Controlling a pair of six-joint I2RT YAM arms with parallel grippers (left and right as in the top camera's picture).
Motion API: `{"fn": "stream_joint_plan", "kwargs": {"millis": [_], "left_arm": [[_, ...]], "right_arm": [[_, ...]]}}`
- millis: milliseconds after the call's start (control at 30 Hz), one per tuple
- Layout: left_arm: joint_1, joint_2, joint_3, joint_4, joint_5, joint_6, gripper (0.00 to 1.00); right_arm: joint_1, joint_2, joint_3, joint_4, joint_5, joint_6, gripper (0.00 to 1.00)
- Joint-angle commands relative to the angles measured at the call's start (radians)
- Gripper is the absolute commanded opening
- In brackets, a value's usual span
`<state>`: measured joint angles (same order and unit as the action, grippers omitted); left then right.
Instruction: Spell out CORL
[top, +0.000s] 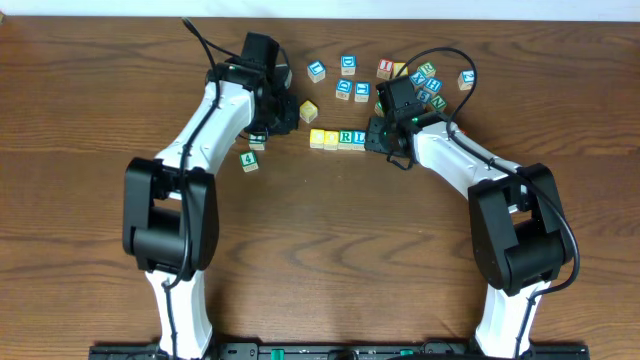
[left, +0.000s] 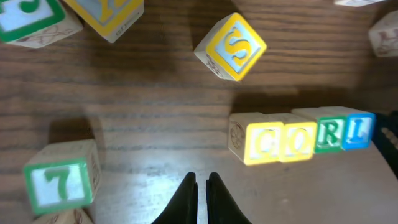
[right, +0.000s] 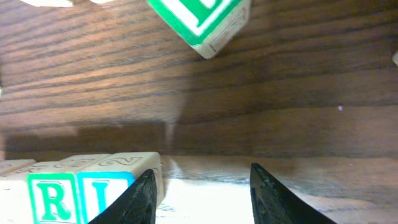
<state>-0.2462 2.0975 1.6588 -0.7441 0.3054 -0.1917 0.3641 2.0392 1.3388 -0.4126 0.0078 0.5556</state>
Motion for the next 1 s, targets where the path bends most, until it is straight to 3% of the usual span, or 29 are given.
{"fn": "stream_joint_plan", "kwargs": {"millis": [0, 500, 967], "left_arm": [[-0.002, 0.069, -0.015, 0.026, -0.003, -0.013, 0.08], [-0.036, 0.119, -0.015, 0.13, -0.002, 0.016, 0.08], [-0.071, 0.124, -0.015, 0.117, 0.002, 0.04, 0.08]], "right_arm": [[0.002, 0.009, -0.007, -0.02, 0.053, 0.045, 0.43], [0.001, 0.009, -0.007, -0.035, 0.065, 0.05, 0.47], [-0.005, 0.009, -0.007, -0.051, 0.064, 0.051, 0.46]]}}
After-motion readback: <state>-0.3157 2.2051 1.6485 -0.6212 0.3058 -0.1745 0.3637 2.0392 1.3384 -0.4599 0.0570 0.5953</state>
